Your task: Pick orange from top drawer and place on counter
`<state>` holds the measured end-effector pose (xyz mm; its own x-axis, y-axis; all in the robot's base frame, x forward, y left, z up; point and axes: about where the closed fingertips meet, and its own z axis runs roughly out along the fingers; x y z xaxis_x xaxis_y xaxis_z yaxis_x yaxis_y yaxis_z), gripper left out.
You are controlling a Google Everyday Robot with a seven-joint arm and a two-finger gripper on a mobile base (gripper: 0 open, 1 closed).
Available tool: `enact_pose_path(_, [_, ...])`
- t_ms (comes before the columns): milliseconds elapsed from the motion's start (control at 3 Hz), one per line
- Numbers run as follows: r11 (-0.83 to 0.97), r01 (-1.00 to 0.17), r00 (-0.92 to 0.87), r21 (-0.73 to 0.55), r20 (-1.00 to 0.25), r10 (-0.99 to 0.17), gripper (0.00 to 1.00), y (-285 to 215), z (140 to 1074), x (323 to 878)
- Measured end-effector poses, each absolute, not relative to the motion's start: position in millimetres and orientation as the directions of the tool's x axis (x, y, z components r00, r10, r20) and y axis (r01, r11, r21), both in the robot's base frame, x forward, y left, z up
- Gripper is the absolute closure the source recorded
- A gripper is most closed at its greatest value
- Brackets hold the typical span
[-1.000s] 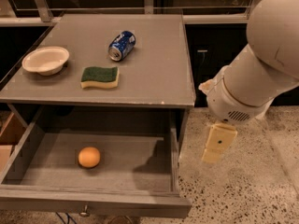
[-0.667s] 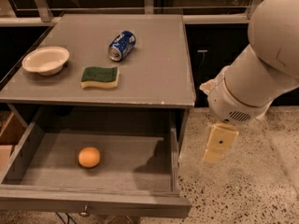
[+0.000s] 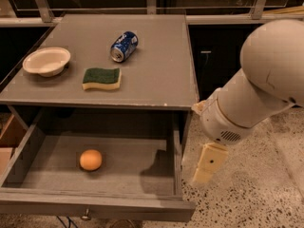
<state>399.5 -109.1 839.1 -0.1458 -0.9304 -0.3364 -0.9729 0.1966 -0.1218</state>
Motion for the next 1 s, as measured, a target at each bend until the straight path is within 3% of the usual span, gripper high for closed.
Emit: enact_pose_path(1000, [0.196,-0.978,-0.155,-0.069,-0.389,-0.908,0.00,-91.9,810.9,393.2])
